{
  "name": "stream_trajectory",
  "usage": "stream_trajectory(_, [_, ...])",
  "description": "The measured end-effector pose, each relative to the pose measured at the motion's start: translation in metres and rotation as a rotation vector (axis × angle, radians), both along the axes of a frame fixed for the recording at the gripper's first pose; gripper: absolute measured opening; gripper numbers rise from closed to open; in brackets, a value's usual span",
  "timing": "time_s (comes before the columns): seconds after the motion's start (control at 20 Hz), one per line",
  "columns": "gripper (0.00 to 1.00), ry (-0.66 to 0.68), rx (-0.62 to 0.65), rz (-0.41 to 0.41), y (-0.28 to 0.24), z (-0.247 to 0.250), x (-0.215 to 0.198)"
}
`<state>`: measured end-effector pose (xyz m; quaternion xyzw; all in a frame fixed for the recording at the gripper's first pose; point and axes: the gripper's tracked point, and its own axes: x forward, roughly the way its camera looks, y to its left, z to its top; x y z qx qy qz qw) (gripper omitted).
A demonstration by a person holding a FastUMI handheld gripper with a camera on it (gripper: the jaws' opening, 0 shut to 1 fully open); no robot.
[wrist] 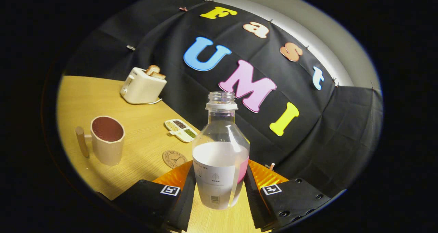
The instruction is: Take the bottle from table, then pour the juice into the cup, finally place the bottle on the coaster
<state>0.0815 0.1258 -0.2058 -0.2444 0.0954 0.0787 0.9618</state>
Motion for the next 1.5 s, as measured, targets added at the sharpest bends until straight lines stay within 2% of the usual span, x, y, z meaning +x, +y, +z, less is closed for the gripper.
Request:
stream_trajectory(0.45, [0.71, 0.026, -0.388, 0.181, 0.047, -0.03, -0.008])
stream_trajectory(0.8, [0.71, 0.019, -0.624, 0.255, 0.063, -0.045, -0.003])
stream_trajectory(1.1, [0.71, -0.012, -0.771, 0.298, 0.073, -0.044, 0.004])
stream_trajectory(1.5, [0.71, -0.017, -0.883, 0.339, 0.078, -0.051, 0.008])
